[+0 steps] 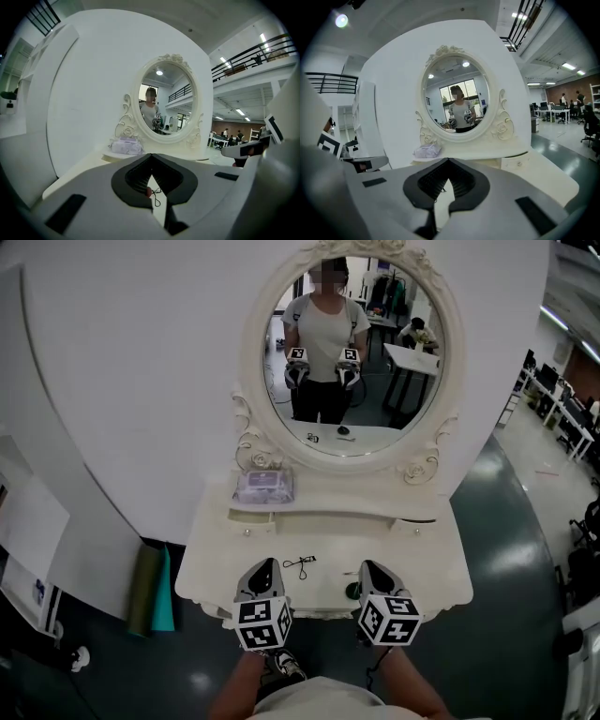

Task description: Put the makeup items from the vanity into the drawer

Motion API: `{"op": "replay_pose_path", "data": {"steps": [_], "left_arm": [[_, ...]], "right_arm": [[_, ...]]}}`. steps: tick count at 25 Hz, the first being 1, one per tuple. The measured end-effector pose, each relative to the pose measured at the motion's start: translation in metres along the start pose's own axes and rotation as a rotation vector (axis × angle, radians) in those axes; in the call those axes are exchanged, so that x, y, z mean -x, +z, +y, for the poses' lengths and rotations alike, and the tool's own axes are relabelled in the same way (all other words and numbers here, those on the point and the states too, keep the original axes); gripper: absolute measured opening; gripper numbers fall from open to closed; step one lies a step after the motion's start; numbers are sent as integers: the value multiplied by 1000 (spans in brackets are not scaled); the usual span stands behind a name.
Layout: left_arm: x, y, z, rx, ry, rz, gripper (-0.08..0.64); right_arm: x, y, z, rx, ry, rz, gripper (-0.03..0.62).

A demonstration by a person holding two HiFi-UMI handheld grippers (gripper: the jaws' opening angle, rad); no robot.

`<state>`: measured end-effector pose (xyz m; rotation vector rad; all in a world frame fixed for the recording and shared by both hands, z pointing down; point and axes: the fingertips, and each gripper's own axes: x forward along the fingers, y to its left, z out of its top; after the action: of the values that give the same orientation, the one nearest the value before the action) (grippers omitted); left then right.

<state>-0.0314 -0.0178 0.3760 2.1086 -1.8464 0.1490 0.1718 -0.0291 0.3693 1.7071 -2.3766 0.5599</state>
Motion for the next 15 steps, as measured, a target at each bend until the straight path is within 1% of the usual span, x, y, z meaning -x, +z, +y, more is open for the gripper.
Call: {"op": "replay_pose_path", "data": {"steps": [3, 7, 12, 15], "left_arm": [[-20, 12, 20, 11, 6, -9, 5], [-44, 10, 43, 41, 13, 8, 5], [-68, -8, 61, 83, 27, 62, 5], [-79, -28, 63, 90, 33, 110, 5]], "right_arm": [[-28, 12, 13, 17, 13, -2, 17], [-59, 16, 26, 34, 23, 20, 17], [-82, 0, 23, 33, 10, 89, 17], [-94, -17, 14, 17, 7, 138, 17]]}}
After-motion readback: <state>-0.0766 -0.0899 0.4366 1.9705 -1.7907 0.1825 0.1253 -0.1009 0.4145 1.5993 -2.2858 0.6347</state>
